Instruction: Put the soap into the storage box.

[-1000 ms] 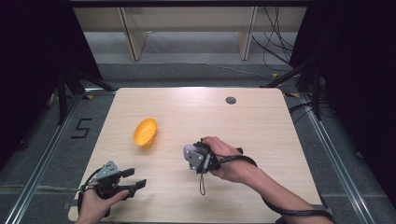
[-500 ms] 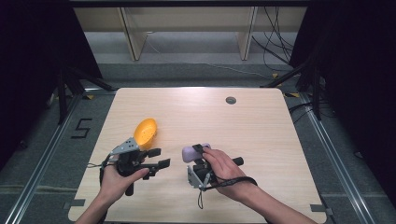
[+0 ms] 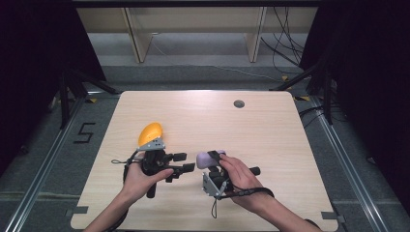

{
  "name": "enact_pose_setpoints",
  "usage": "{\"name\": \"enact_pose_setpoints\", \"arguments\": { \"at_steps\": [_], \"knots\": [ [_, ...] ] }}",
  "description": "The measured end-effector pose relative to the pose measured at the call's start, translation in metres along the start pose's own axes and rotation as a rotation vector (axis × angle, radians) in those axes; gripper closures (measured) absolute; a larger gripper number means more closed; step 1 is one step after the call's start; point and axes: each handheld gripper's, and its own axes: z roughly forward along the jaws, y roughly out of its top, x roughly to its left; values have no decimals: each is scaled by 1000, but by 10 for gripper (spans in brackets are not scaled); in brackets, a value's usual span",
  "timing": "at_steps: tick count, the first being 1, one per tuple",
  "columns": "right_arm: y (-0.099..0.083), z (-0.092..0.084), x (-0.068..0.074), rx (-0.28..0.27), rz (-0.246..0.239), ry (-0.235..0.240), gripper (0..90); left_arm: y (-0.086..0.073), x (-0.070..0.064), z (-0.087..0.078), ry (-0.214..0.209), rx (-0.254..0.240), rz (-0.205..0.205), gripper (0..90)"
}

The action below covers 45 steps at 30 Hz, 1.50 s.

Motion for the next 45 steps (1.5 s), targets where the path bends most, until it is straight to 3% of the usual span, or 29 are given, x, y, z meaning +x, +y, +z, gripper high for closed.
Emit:
{"name": "enact_pose_setpoints", "arguments": {
  "at_steps": [2,3,5,7,8,10,11,13,14,16,17,18,21,23,26,28,29,37,38,39,42,43,44,45],
  "knots": [
    [0,0,0,-3,-1,-2,507,2,-2,5,1,18,12,377],
    [0,1,-2,-3,-28,-4,507,4,-1,8,-15,8,37,378],
    [0,1,0,-3,-19,1,506,4,-4,10,-7,30,8,378],
    [0,1,0,-7,-11,1,507,5,-4,14,-19,35,16,378],
    [0,1,2,5,18,12,507,5,-3,16,-24,42,16,378],
    [3,0,1,1,0,0,507,5,-3,19,-19,53,18,380],
    [2,2,0,-18,-31,-2,507,5,-2,21,-22,51,15,380],
    [3,1,0,-18,-29,-6,507,5,-2,23,-28,48,4,384],
    [4,2,3,-17,-2,2,507,5,0,25,-42,48,5,386],
    [4,1,2,-25,-13,-2,507,5,0,27,-38,54,-1,396],
    [7,2,-5,-46,-126,-9,507,4,0,29,-43,57,-11,408],
    [6,1,0,-33,-49,-1,507,4,0,29,-43,57,-11,413],
    [6,0,1,-43,-49,-1,507,2,0,33,-74,60,-10,434],
    [6,0,1,-49,-34,16,506,1,-1,34,-65,57,-11,442],
    [7,-2,3,-40,-24,-9,506,0,0,36,-75,60,-10,471],
    [10,-3,-2,-50,-82,-26,506,-1,0,37,-81,57,-10,507],
    [9,-2,2,-54,-32,-11,506,-1,0,37,-76,55,-12,515],
    [9,-3,2,-69,-15,-16,506,-1,0,35,-87,36,-14,558],
    [9,1,-1,-117,-62,-17,504,-2,0,34,-91,30,-12,565],
    [9,-2,2,-69,9,19,503,-1,0,33,-86,35,-4,567],
    [9,-2,-1,-76,2,22,490,0,-3,32,-67,20,7,573],
    [8,1,-1,-100,8,3,476,1,-4,32,-61,19,13,576],
    [8,0,-3,-72,7,24,442,3,-5,31,-29,14,44,579],
    [7,1,-3,-68,8,-13,403,3,-5,31,-29,14,44,579]
  ]
}}
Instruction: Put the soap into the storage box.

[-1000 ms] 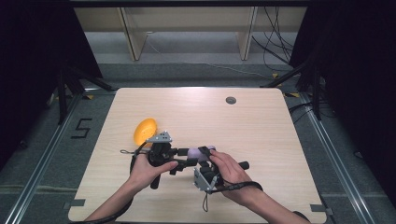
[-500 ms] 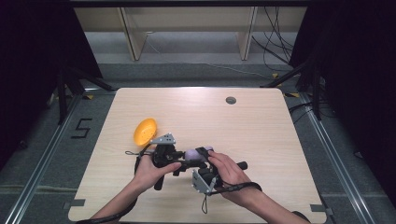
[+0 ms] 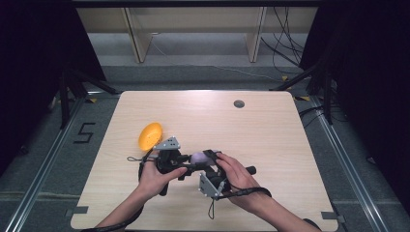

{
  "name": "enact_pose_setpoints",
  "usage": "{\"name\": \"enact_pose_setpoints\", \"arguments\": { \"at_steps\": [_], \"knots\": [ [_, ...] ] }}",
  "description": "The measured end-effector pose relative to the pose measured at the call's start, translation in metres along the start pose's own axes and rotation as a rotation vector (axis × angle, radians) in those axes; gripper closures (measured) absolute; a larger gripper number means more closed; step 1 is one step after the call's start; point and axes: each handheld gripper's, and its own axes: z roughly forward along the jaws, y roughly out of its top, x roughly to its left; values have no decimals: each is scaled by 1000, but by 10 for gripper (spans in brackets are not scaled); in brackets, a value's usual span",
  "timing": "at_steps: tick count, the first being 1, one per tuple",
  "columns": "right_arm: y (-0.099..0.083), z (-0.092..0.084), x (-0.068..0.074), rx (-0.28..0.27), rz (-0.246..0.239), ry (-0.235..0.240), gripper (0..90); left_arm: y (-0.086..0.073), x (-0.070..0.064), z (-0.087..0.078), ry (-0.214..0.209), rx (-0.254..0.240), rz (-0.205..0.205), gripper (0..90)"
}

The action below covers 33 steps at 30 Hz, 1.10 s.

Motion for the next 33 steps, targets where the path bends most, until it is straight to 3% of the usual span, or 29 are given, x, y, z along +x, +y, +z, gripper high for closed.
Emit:
{"name": "enact_pose_setpoints", "arguments": {
  "at_steps": [1,2,3,4,5,6,8,10,11,13,16,18,19,21,22,23,24,25,27,30,31,33],
  "knots": [
    [1,-2,2,46,49,-2,360,1,0,-1,31,-8,5,580],
    [-1,2,-5,12,-72,-15,338,2,1,-2,43,-10,2,580],
    [-3,2,-6,24,-80,-16,326,1,2,-3,53,-12,6,580],
    [-4,2,-5,30,-74,-24,312,1,2,-3,53,-12,6,581],
    [-4,0,-2,54,-29,-21,304,0,2,-3,70,-8,6,581],
    [-4,0,-2,54,-29,-21,304,0,2,-3,70,-8,6,581],
    [-7,-3,-5,46,-48,-21,348,-3,3,-3,109,-20,11,582],
    [-8,-4,-6,48,-36,-29,355,-5,3,-4,139,-29,13,582],
    [-12,-4,-4,38,-4,-27,356,-5,3,-5,177,-36,26,582],
    [-15,-8,-5,75,43,-23,364,-5,4,-7,222,-50,49,582],
    [-25,-11,-9,67,34,-29,372,-4,6,-8,333,-76,64,583],
    [-31,-17,-6,122,111,-22,376,-4,7,-8,380,-86,73,583],
    [-36,-16,-8,96,64,-29,376,-4,9,-6,423,-94,90,583],
    [-45,-20,-7,102,80,-24,383,-3,11,-3,480,-89,123,583],
    [-49,-22,-7,106,83,-24,386,-4,12,-2,495,-100,108,583],
    [-55,-28,-5,142,129,-21,388,-4,12,-1,513,-101,119,584],
    [-55,-28,-5,142,129,-21,388,-3,11,0,542,-96,137,584],
    [-60,-33,-1,167,215,-15,390,-3,11,0,562,-99,155,584],
    [-62,-35,-1,177,216,-16,391,-2,12,-2,578,-111,152,584],
    [-73,-40,0,188,280,4,410,-2,14,-7,614,-133,137,584],
    [-77,-42,1,200,322,10,413,-2,15,-9,622,-135,143,584],
    [-80,-43,0,194,327,0,413,-3,17,-13,658,-156,123,584]
  ]
}}
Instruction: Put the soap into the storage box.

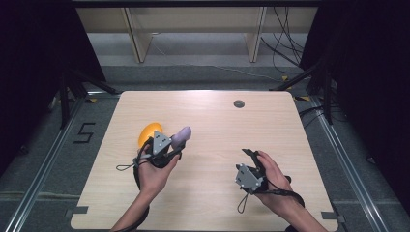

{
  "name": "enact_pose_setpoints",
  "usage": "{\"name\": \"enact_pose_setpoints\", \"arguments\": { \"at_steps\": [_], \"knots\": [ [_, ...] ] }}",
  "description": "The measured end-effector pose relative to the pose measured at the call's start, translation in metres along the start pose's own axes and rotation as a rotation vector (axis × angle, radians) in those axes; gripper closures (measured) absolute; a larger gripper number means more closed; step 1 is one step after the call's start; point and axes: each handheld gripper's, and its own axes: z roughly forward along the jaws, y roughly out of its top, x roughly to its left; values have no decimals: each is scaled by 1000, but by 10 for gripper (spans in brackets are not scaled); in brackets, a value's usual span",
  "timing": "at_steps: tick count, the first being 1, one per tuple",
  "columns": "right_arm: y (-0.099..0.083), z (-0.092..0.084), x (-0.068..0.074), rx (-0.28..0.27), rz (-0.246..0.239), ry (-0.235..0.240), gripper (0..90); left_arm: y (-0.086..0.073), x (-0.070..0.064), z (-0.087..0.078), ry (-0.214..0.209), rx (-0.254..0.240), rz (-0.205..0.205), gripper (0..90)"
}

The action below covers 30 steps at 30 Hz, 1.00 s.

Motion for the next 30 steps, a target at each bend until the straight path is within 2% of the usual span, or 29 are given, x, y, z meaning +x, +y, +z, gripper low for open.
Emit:
{"name": "enact_pose_setpoints", "arguments": {
  "at_steps": [2,4,5,9,10,11,13,15,16,19,22,24,30],
  "knots": [
    [-5,0,-3,-5,55,7,417,-1,2,-2,33,-31,-17,584],
    [-6,0,-4,-14,62,3,419,-5,2,-5,59,-50,-18,584],
    [-8,0,-5,-15,87,7,422,-7,1,-5,61,-53,-33,584],
    [-9,2,-6,-10,99,13,423,-14,0,-8,81,-60,-23,584],
    [-9,2,-5,-16,119,26,424,-16,0,-9,88,-63,-20,584],
    [-10,2,-6,-8,105,11,424,-17,0,-10,92,-70,-26,584],
    [-10,2,-6,-18,139,30,425,-18,2,-13,111,-82,-26,584],
    [-12,3,-8,-4,124,23,425,-18,4,-15,129,-92,-31,584],
    [-12,3,-7,-10,148,41,426,-18,6,-16,140,-99,-33,584],
    [-12,4,-8,-13,149,28,427,-18,9,-20,169,-118,-44,584],
    [-13,4,-8,-8,168,50,428,-18,13,-23,198,-138,-52,584],
    [-14,4,-9,-4,156,43,428,-18,15,-24,221,-148,-54,584],
    [-15,5,-10,-3,161,42,428,-19,20,-26,254,-161,-51,584]
  ]
}}
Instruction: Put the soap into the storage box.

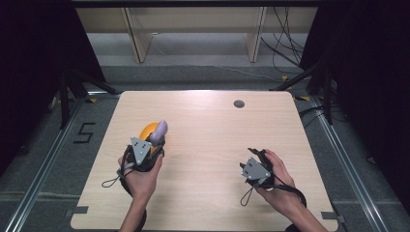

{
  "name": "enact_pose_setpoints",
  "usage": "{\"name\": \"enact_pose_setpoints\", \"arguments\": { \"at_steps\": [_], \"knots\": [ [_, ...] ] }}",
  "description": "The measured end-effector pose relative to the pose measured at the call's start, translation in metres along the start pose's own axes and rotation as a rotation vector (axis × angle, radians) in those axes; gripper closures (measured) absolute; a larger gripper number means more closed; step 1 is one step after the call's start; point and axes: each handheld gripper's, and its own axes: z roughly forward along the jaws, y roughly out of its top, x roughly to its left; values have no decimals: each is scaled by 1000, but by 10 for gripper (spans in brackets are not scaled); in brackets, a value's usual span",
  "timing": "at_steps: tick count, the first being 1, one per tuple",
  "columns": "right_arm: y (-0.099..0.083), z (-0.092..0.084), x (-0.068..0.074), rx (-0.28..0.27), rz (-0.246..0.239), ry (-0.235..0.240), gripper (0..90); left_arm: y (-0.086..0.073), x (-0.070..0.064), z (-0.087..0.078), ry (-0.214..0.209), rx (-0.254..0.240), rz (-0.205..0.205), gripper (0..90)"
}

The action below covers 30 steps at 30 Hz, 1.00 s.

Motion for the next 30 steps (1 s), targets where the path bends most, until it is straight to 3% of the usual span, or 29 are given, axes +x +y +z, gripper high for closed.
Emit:
{"name": "enact_pose_setpoints", "arguments": {
  "at_steps": [11,30],
  "knots": [
    [0,1,0,1,6,6,426,1,10,0,44,-17,-13,584],
    [0,1,0,-1,11,9,423,-6,28,11,121,-2,-16,584]
  ]
}}
